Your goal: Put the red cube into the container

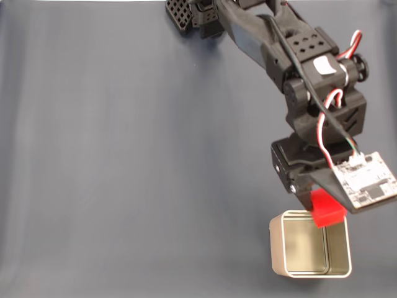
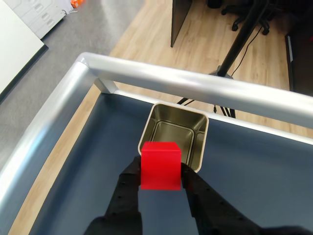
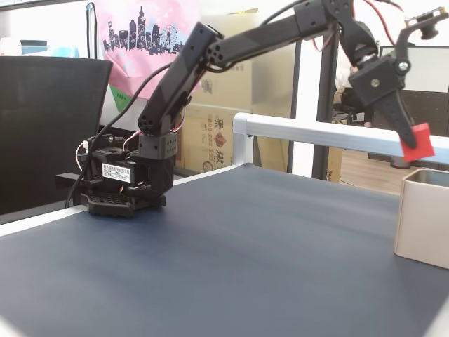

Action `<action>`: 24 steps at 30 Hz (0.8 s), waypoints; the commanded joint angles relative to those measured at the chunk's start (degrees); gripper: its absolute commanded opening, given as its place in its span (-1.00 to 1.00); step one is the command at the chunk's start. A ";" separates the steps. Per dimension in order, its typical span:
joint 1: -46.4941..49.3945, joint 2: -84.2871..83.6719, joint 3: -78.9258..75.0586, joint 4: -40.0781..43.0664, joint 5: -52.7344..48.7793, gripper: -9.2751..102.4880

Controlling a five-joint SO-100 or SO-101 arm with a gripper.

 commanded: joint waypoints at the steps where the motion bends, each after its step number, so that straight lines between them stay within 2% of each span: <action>1: 1.05 -0.97 -6.42 -2.37 -1.32 -0.83; 7: 2.02 -5.98 -12.74 -2.81 -1.14 -0.83; 24: 3.16 -8.61 -13.97 -4.31 0.97 -0.81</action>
